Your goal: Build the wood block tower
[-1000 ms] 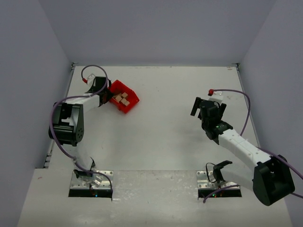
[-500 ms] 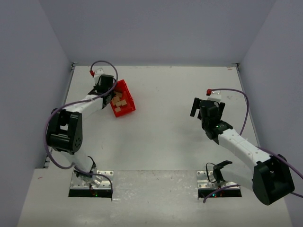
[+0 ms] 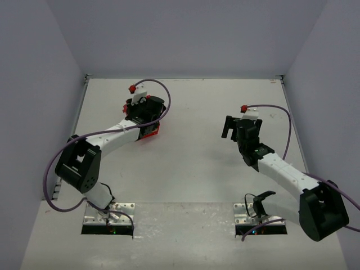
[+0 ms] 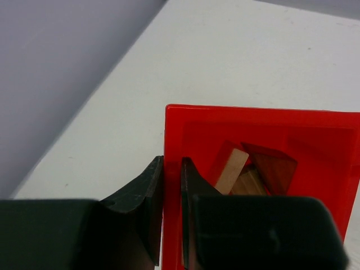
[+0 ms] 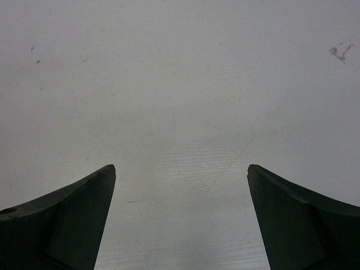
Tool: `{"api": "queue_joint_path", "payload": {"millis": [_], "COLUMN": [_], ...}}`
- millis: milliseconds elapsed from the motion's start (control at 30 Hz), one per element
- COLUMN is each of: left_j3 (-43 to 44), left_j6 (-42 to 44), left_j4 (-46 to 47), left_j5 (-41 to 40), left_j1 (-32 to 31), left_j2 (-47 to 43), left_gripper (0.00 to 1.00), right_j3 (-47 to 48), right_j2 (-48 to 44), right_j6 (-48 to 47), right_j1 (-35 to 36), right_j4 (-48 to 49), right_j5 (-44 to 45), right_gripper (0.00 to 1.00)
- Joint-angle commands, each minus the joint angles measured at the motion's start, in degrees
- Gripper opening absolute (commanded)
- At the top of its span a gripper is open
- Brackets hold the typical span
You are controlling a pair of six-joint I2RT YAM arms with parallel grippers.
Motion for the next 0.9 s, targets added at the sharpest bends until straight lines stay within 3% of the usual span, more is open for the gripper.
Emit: {"api": "queue_joint_path", "payload": {"millis": [0,67,167,333,667,733,833,867], "left_j3": [4.97,6.06,9.67,11.61,15.74,20.62,30.01,30.51], "left_j6": [4.73,8.95,16.91,12.38,11.41,5.79,-15.06,-15.12], "left_j4": [0.3,0.02,-4.33,-14.24,-25.1,-38.52,-66.08,-67.19], "left_j5": [-13.14,-15.17,-25.65,-19.68,-25.73,-25.77,-26.52,-27.11], "left_j1": [-1.96,-2.4,-2.77,-5.29,-8.65,-9.24,-9.97,-10.28], "left_j2": [2.18,3.78,10.24,13.94,19.97,22.93,29.75,30.86], "left_gripper": [0.0,0.0,0.0,0.0,0.0,0.0,0.0,0.0], "right_j3": [0.59,0.67,0.4,0.48,1.62,1.48,1.55,1.67], "right_j2": [1.97,2.36,2.34,2.81,4.45,4.34,4.64,4.77], "right_j6": [-1.52,-1.58,-1.84,-1.67,-1.58,-1.74,-1.67,-1.67], "right_j1": [1.08,1.3,1.53,1.53,1.72,1.71,1.85,1.89], "right_j4": [4.66,4.49,4.76,4.94,3.55,3.54,3.34,3.17], "right_j5": [-2.27,-1.99,-1.01,-1.8,-2.57,-2.23,-2.53,-2.62], "right_gripper": [0.99,0.99,0.99,0.99,0.99,0.99,0.99,0.99]}}
